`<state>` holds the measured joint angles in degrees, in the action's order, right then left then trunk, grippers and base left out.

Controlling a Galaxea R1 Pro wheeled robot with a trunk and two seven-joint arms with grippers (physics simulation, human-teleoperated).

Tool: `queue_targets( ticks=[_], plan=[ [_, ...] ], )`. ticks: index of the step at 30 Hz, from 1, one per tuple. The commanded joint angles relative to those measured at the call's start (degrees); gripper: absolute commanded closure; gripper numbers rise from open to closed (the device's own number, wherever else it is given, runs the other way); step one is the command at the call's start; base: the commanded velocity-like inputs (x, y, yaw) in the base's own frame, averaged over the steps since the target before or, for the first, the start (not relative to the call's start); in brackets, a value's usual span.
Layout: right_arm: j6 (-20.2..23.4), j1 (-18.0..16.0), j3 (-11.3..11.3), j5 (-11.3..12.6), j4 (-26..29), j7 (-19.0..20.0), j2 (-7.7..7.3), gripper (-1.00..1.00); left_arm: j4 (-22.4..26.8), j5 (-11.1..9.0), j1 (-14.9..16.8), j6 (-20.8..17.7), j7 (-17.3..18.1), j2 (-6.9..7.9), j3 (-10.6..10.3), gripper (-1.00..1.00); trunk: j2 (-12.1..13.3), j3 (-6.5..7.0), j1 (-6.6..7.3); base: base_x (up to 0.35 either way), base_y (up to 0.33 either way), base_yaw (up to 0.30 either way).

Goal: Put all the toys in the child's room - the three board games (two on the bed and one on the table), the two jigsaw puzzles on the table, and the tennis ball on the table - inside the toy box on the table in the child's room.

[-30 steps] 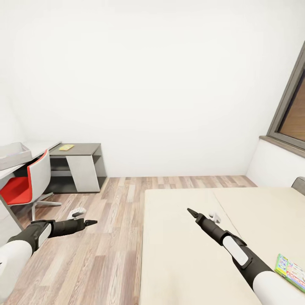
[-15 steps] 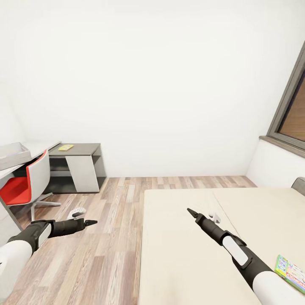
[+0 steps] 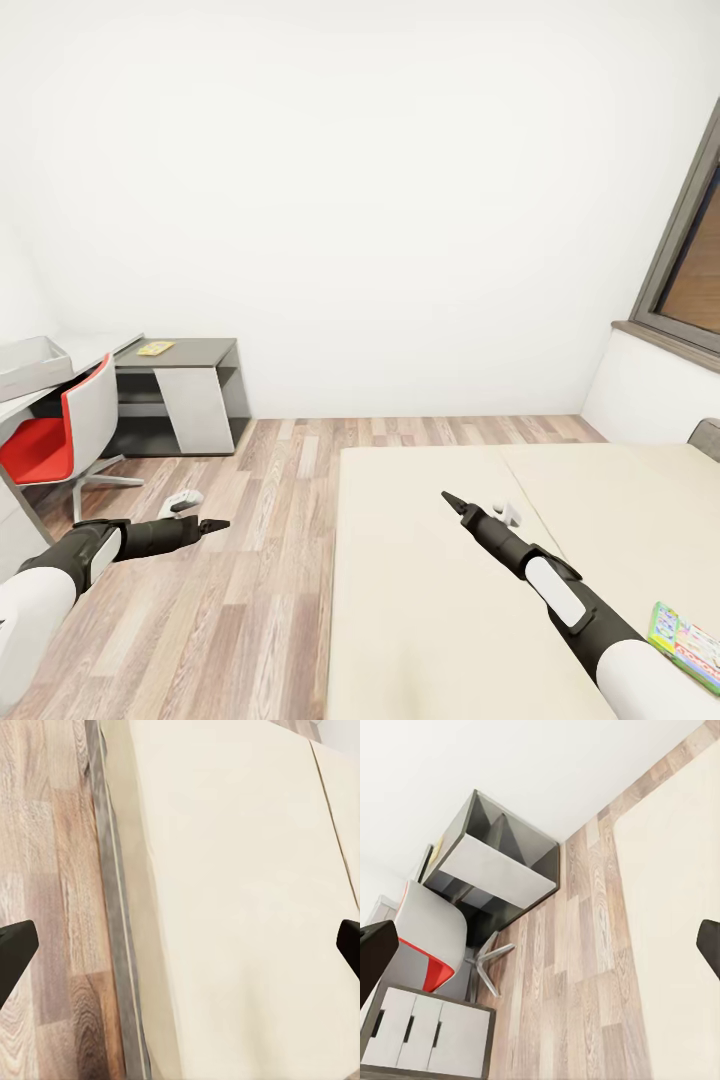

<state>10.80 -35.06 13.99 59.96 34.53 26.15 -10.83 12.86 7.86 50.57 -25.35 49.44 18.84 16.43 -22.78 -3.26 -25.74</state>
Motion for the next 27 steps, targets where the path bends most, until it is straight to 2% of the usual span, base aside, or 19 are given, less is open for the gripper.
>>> queue_targets(
  ticks=[1, 8, 22, 27],
  plan=[
    [0.19, -0.05, 0.25, 0.6, 0.01, 0.04, -0.07, -1.0, 0.06, 0.58, 0.06, -0.37, 0.31, -0.03, 0.5, -1.0, -0.13, -0.13, -0.04, 0.0, -0.086, 0.0],
    [0.19, -0.03, 0.25, 0.6, 0.01, 0.06, -0.07, -1.0, 0.06, 0.58, 0.06, -0.37, 0.31, -0.03, 0.52, -1.0, -0.13, -0.13, -0.04, 0.0, -0.168, 0.0],
    [0.19, -0.01, 0.25, 0.6, 0.0, 0.05, 0.02, -1.0, 0.06, 0.5, 0.06, -0.37, 0.31, -0.03, 0.53, -1.0, -0.13, -0.13, -0.04, 0.0, -0.03, 0.0],
    [0.19, -0.02, 0.25, 0.6, 0.0, 0.05, 0.02, -1.0, 0.06, 0.49, 0.06, -0.38, 0.31, -0.03, 0.53, -1.0, -0.13, -0.13, -0.04, 0.0, -0.136, 0.0]
  ],
)
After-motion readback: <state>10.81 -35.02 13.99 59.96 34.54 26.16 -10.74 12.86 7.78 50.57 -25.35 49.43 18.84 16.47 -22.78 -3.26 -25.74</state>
